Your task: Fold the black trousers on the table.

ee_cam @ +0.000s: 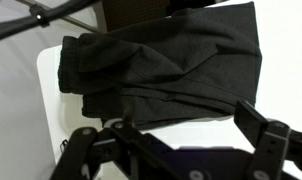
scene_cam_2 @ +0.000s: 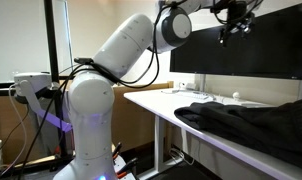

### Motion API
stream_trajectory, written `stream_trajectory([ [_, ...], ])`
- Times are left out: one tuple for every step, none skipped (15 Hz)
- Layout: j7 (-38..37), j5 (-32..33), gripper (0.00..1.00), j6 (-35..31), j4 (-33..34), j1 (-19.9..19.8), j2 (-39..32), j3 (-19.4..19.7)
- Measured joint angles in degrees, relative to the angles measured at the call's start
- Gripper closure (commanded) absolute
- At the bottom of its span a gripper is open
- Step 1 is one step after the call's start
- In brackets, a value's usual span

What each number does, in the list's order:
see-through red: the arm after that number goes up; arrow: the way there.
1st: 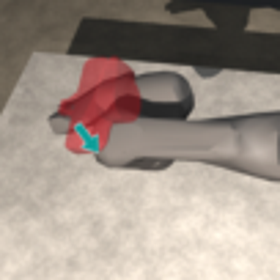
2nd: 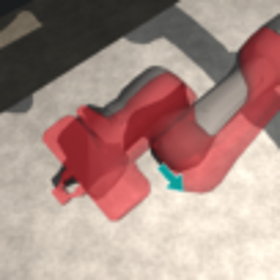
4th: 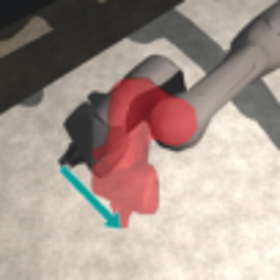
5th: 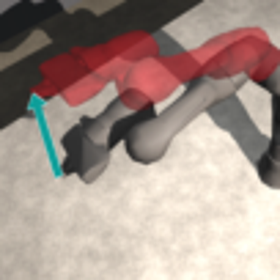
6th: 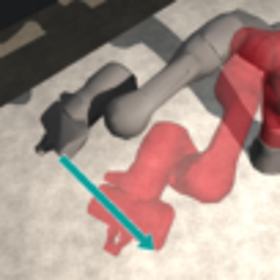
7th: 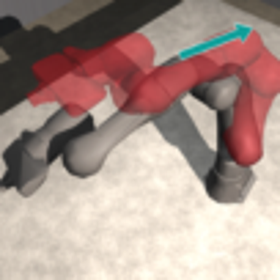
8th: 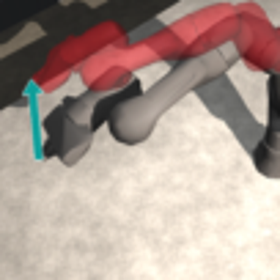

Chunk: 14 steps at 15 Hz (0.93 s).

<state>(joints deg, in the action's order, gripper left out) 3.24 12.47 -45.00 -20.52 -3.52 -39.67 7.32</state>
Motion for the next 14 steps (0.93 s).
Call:
stream_trajectory([
  [-0.7, 0.0, 0.00, 0.0, 0.0, 1.1, 0.5, -0.4],
  [-1.7, -0.2, 0.00, 0.0, 0.0, 2.2, 0.9, -0.7],
  [-2.8, -0.4, 0.00, 0.0, 0.1, 3.3, 1.4, -0.9],
  [-3.9, -0.7, 0.00, 0.0, 0.2, 4.3, 1.9, -1.2],
  [-4.9, -0.8, 0.00, 0.0, 0.2, 5.2, 2.4, -1.5],
  [-5.7, -0.8, 0.00, 0.0, 0.2, 6.1, 2.8, -1.7],
  [-6.4, -0.8, 0.00, 0.0, 0.2, 7.0, 3.3, -1.9],
  [-7.2, -0.8, 0.00, 0.0, 0.2, 7.9, 3.7, -2.0],
  [-7.7, -0.8, 0.00, 0.0, 0.2, 8.7, 4.0, -2.0],
  [-8.4, -0.8, 0.00, 0.1, 0.2, 9.4, 4.2, -2.0],
  [-8.8, -0.8, 0.00, 0.3, 0.2, 10.0, 4.3, -2.0],
  [-9.1, -0.8, 0.00, 0.3, 0.2, 10.3, 4.3, -2.0],
  [-9.2, -0.8, 0.00, 0.3, 0.2, 10.4, 4.3, -2.0],
  [-9.2, -0.8, 0.00, 0.3, 0.2, 10.4, 4.3, -2.0],
])
